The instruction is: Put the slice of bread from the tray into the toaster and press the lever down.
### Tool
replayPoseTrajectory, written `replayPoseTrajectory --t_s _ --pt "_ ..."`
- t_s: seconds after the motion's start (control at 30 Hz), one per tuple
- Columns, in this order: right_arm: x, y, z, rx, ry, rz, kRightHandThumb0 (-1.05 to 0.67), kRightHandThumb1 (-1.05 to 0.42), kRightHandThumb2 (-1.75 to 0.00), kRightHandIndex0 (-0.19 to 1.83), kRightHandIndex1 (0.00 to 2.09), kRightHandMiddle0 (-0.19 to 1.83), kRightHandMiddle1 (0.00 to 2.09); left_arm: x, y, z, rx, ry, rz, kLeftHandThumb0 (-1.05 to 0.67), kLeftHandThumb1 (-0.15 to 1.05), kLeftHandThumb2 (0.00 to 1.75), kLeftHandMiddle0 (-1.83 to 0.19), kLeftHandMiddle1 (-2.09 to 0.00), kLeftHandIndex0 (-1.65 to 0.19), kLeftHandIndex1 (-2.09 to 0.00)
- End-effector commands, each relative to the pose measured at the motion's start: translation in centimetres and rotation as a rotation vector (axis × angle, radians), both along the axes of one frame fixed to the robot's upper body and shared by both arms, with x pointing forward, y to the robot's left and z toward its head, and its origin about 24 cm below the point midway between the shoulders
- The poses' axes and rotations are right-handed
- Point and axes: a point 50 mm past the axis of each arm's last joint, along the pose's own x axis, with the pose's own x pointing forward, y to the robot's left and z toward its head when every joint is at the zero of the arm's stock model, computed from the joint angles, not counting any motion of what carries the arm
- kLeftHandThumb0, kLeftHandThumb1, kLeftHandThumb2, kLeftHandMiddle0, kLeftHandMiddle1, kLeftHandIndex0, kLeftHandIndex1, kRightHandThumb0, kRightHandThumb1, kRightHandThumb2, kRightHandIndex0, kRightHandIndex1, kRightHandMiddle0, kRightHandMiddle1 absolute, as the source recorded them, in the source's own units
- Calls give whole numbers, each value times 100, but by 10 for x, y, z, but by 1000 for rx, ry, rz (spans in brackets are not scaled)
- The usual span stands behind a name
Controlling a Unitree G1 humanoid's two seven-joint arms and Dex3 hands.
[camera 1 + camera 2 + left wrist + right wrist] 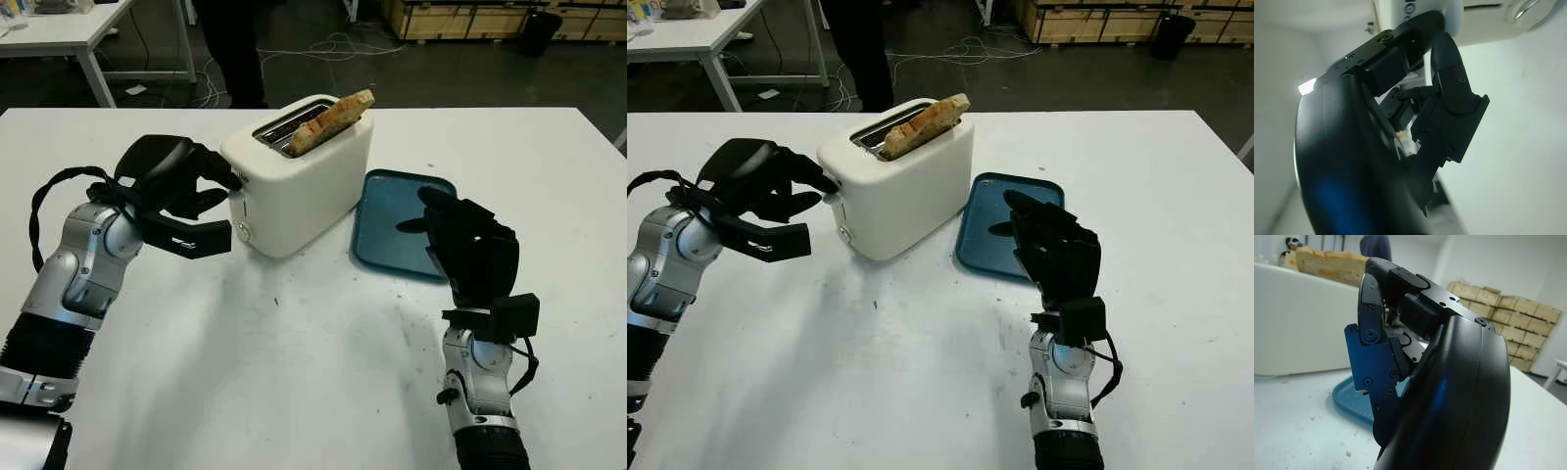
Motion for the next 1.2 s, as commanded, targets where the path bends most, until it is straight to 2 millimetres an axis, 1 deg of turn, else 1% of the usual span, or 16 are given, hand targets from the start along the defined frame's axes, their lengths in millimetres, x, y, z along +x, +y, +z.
replayPoseTrajectory --t_s 0.0,0.03,0.07,0.1,0.17,0.2,0.23,0.33,0.37,0.43,0.7,0.9,1.0,1.07,1.1,1.17 --pt "-3 -3 -1 17 7 -11 -42 -92 -26 97 93 121 3 -12 -36 -82 -80 266 0 -29 75 53 -76 -153 -107 -73" --pt "-4 -5 -3 20 13 -16 -42 -92 -26 96 92 121 3 -19 -52 -112 -108 348 26 -29 80 48 -73 -138 -87 -82" --pt "-4 -7 -5 21 24 -31 -42 -92 -26 95 92 121 3 -31 -70 -145 -128 425 58 -29 86 41 -77 -118 -82 -73" --pt "-5 -9 -6 20 33 -45 -42 -92 -26 95 92 121 3 -43 -86 -168 -151 488 82 -28 88 38 -80 -105 -85 -63" --pt "-4 -11 -8 -5 47 -68 -42 -92 -26 95 91 121 3 -65 -111 -198 -195 611 96 -26 91 36 -79 -88 -88 -49" --pt "-4 -12 -8 -13 51 -71 -42 -92 -26 95 91 121 3 -70 -116 -205 -198 657 91 -26 91 36 -79 -85 -88 -46" --pt "-4 -13 -7 -26 44 -70 -42 -92 -26 95 90 121 3 -71 -118 -205 -181 672 90 -26 91 35 -79 -83 -89 -45" --pt "-1 -17 -3 -29 30 -73 -43 -92 -27 94 91 119 2 -59 -112 -198 -138 649 105 -25 91 32 -78 -92 -92 -43" --pt "0 -18 -3 -25 29 -77 -44 -92 -26 93 92 119 2 -56 -110 -195 -131 636 106 -25 90 34 -81 -101 -97 -46" --pt "1 -18 -2 -25 24 -76 -45 -92 -26 91 95 120 2 -53 -109 -191 -121 618 103 -26 88 36 -82 -106 -101 -48" --pt "2 -15 -1 -31 25 -70 -47 -92 -24 92 96 120 3 -51 -100 -188 -109 603 132 -25 88 36 -77 -97 -95 -41" --pt "3 -14 -1 -27 18 -67 -48 -92 -23 92 97 121 3 -50 -95 -176 -134 552 117 -27 89 37 -79 -102 -100 -43" --pt "3 -13 0 -32 15 -60 -48 -92 -23 92 97 121 3 -48 -91 -155 -186 457 113 -28 88 37 -75 -100 -96 -40" --pt "3 -12 0 -38 11 -55 -48 -92 -24 91 97 120 3 -48 -85 -137 -247 355 100 -27 89 38 -69 -95 -90 -37" --pt "4 -12 0 -39 10 -50 -48 -92 -24 91 97 120 3 -49 -82 -127 -296 282 93 -28 89 39 -69 -93 -92 -37" --pt "4 -11 0 -37 11 -43 -49 -92 -24 91 97 121 3 -53 -76 -109 -409 134 96 -29 82 58 -77 -85 -100 -45"
